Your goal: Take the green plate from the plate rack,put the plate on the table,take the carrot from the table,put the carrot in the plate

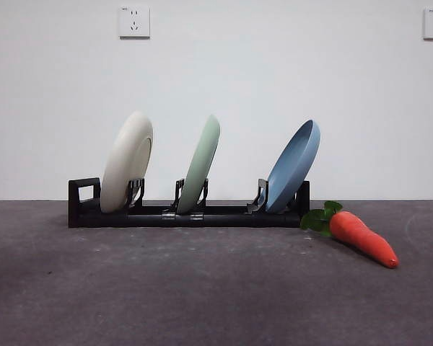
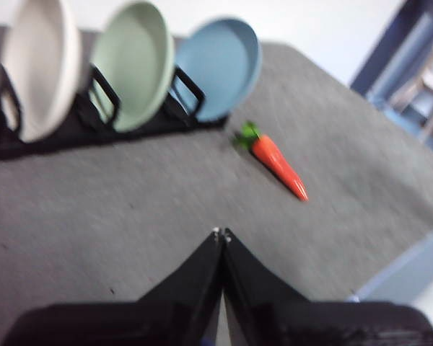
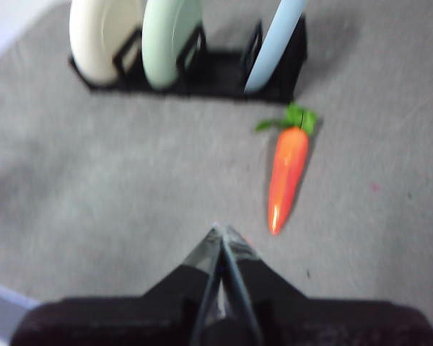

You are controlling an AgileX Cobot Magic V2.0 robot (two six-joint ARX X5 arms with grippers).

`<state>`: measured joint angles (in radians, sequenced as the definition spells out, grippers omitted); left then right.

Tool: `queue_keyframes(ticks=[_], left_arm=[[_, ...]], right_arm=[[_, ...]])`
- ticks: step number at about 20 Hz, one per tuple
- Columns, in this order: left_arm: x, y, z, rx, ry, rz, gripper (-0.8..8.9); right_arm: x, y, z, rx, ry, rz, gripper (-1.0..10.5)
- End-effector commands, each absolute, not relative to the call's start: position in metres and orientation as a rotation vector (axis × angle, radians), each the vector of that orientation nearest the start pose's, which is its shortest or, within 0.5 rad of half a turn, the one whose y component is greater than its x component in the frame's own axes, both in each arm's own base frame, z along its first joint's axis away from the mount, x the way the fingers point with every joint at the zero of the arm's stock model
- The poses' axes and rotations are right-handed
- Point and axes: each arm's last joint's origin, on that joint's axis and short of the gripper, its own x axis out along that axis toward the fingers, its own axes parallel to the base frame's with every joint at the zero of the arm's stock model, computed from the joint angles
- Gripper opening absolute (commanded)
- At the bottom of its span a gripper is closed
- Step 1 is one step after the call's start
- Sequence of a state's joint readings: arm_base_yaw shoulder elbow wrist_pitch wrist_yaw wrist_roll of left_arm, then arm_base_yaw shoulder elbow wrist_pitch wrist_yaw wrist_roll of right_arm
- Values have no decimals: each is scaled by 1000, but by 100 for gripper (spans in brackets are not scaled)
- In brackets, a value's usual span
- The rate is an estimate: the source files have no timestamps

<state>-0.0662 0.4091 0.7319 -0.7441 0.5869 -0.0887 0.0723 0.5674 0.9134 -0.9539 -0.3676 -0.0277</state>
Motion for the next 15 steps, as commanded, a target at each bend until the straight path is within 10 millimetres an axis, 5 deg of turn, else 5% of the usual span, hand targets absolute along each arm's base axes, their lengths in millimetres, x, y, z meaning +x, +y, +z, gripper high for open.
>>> queue_keyframes(ticks=[1,7,8,9,10,11,12,15], left_arm=[[76,-22,312,-117,473,-673,-6],[78,-22,318,-93,549,-697,7],[78,-22,318,-95,552,-696,76],[78,-22,317,-98,554,-693,256],[78,-22,317,-99,556,-686,480],[78,-22,317,-98,555,-684,602],[78,-22,317,-99,555,-686,601],[80,-22,319,-98,536,-687,601]], right_arm=[[84,17,335,-20,664,491,-11],[85,18,333,-23,765,535,10],[85,18,333,-20,767,534,42],[86,18,333,-19,768,534,178],[86,18,333,-11,770,529,379],[86,18,333,4,773,522,579],[86,18,333,14,775,519,667],[86,18,333,15,775,519,661]])
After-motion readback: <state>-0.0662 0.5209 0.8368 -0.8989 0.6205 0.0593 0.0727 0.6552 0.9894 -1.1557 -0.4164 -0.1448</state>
